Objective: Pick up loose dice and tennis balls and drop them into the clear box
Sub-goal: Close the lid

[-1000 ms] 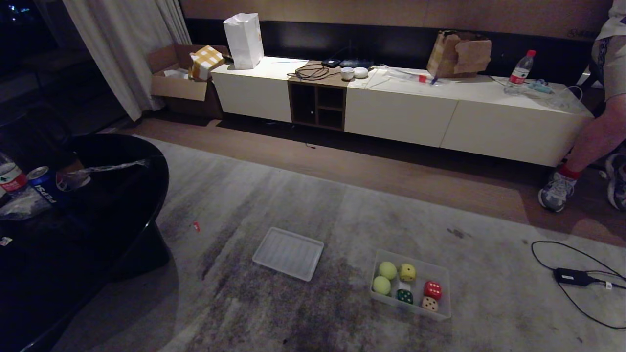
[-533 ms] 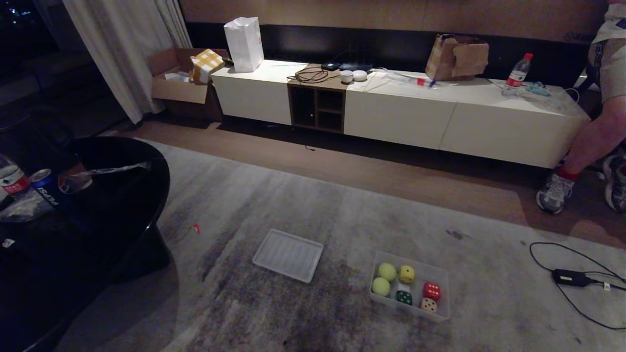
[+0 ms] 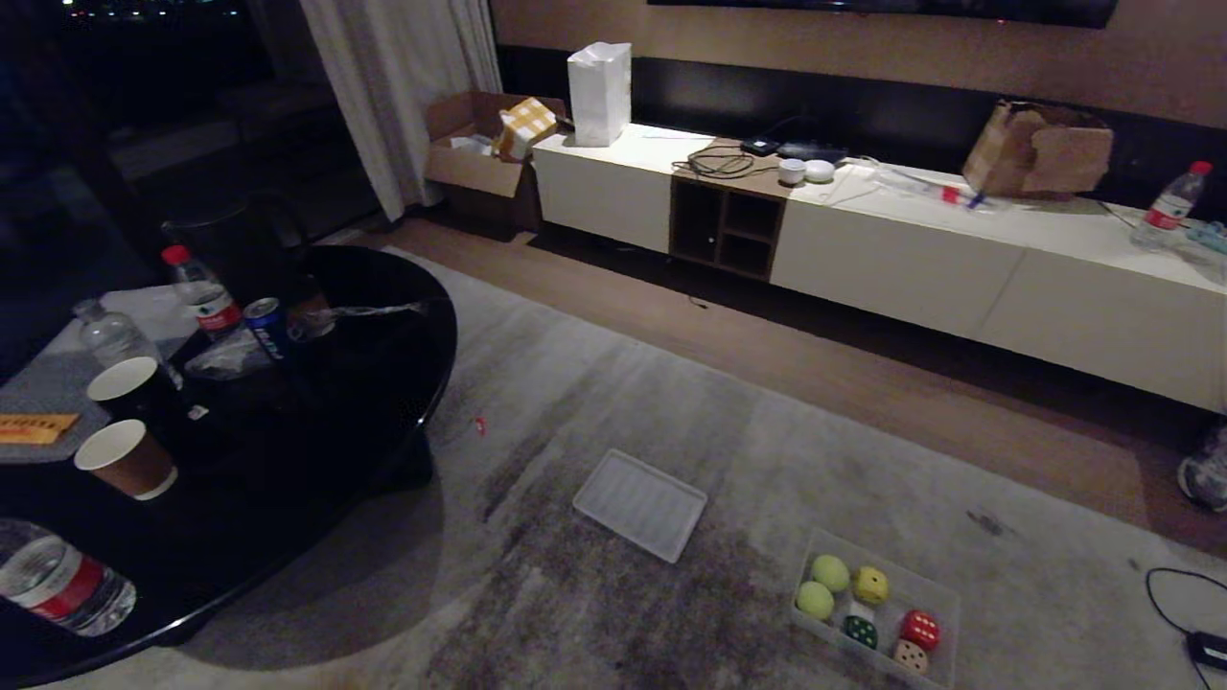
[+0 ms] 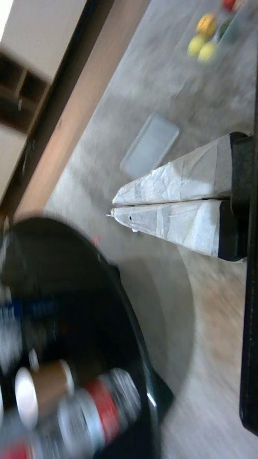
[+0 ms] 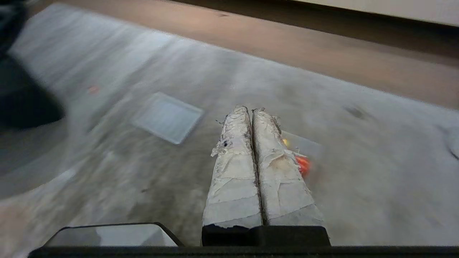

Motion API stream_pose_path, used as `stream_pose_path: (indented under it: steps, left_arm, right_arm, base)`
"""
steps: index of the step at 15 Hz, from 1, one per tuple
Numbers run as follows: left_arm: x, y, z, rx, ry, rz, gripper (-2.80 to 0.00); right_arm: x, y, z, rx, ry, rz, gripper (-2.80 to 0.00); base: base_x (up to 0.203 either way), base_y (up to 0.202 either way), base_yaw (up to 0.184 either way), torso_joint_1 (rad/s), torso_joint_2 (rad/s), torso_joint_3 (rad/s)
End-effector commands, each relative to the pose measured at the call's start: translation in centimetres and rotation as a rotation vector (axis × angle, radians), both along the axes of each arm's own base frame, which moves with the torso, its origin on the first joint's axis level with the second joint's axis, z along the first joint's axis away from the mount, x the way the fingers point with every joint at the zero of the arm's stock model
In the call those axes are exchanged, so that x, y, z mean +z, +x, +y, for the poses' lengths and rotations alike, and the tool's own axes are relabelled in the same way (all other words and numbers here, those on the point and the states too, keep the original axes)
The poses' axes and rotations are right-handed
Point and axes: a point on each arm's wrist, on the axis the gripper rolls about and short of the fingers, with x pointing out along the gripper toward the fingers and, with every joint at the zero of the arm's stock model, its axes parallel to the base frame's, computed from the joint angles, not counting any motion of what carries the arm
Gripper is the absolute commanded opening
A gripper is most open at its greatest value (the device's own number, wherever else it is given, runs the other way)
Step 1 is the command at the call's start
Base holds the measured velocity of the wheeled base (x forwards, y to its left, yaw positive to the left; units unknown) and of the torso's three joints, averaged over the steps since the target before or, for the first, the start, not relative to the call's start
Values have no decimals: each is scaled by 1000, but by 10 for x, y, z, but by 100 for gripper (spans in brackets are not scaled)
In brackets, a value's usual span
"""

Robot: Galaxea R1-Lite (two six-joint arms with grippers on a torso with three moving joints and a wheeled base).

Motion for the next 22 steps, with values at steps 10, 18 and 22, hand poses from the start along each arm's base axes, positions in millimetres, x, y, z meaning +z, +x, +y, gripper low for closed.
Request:
stream_pose_path:
  steps: [10, 18, 22]
  left_arm:
    - [0, 0, 0, 2, -2, 3, -280]
    - [0, 0, 0, 2, -6, 1, -280]
    - [0, 0, 0, 2, -3, 0, -280]
  right_arm:
    - [0, 0, 0, 0, 2, 3, -280]
    - [0, 0, 0, 0, 2, 3, -280]
    - [0, 0, 0, 0, 2, 3, -280]
  base:
    - [0, -1, 19, -55, 223, 160]
    - [0, 0, 0, -14, 43, 31]
    - [28, 0, -1, -1, -1, 2]
